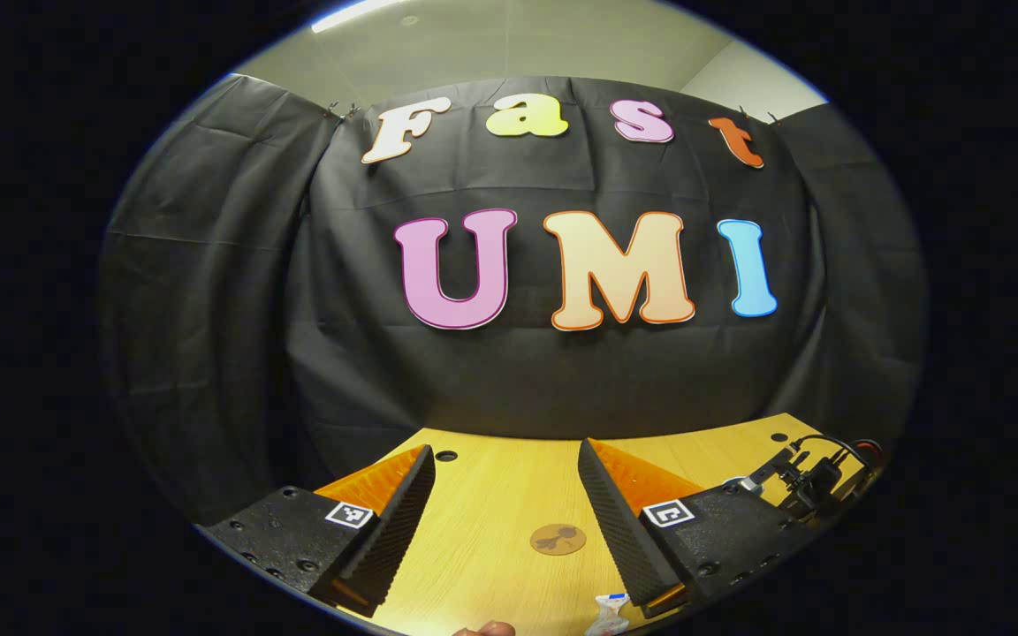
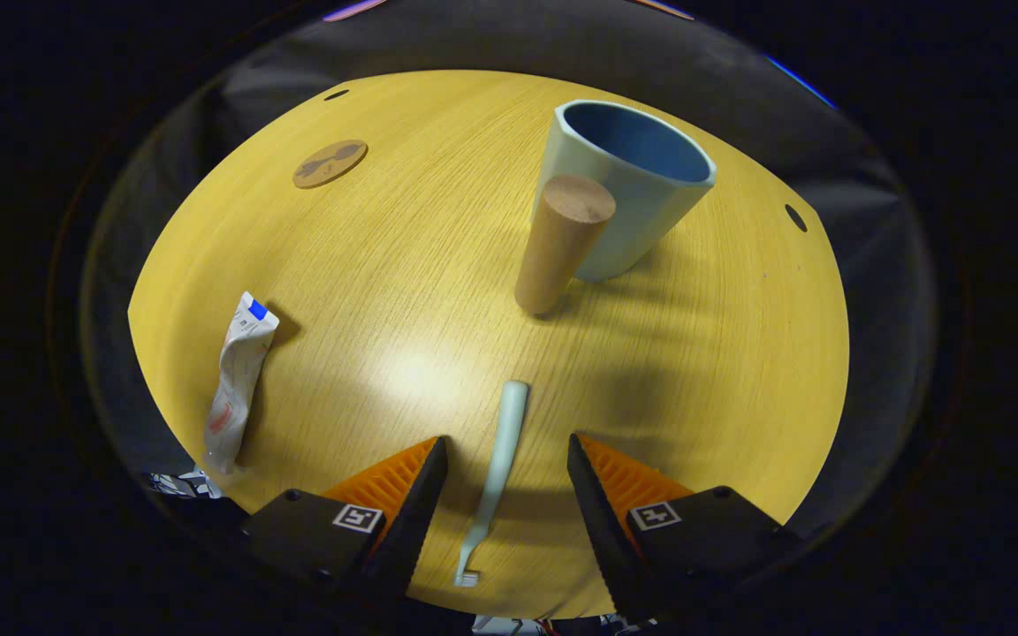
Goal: Put the toothbrush and toothpaste on the desktop into the cup, then pick up the cup and place it on the coaster on the desktop.
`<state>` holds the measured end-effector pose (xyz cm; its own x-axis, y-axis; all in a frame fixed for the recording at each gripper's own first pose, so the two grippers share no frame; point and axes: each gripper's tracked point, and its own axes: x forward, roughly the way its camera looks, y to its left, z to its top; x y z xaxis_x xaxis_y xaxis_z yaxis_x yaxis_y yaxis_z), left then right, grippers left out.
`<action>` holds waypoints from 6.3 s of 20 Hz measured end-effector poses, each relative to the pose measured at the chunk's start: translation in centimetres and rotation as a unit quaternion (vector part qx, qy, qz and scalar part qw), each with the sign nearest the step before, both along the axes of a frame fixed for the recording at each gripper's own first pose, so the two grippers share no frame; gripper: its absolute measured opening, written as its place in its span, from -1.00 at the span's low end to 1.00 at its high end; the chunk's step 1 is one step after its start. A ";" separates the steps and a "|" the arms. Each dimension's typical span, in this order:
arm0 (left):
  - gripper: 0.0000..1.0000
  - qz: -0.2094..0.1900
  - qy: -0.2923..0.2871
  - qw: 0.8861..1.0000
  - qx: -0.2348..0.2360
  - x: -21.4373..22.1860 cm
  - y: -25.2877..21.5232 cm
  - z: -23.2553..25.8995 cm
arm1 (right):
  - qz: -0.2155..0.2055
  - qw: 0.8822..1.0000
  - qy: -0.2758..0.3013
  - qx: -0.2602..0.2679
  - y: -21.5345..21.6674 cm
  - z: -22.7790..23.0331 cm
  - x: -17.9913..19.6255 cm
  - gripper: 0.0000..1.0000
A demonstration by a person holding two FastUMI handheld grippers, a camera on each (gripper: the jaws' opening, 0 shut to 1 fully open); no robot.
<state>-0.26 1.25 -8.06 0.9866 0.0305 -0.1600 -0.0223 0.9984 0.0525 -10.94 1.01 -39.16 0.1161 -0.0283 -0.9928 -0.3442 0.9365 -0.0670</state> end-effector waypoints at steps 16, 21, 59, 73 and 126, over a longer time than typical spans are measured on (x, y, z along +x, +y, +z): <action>0.89 -0.092 0.140 0.986 0.003 -2.4 -5.2 -10.9 | 0.008 1.000 0.015 0.022 1.0 0.1 -0.4 -0.58; 0.89 -0.124 0.219 0.968 0.006 -4.3 -7.4 -16.1 | 0.006 1.000 0.007 0.029 0.9 0.1 -0.4 -0.58; -0.79 -0.132 0.462 0.877 -0.010 -10.9 -11.1 -28.6 | 0.015 0.998 -0.035 0.052 1.1 0.4 -0.1 -0.58; -0.98 -0.142 0.399 0.904 -0.058 -9.4 -11.7 -25.2 | -0.001 0.988 -0.093 0.124 2.3 2.2 0.8 -0.61; -0.99 -0.160 0.347 0.921 -0.069 -8.0 -12.2 -21.5 | 0.002 0.980 -0.105 0.172 4.5 4.9 2.2 -0.82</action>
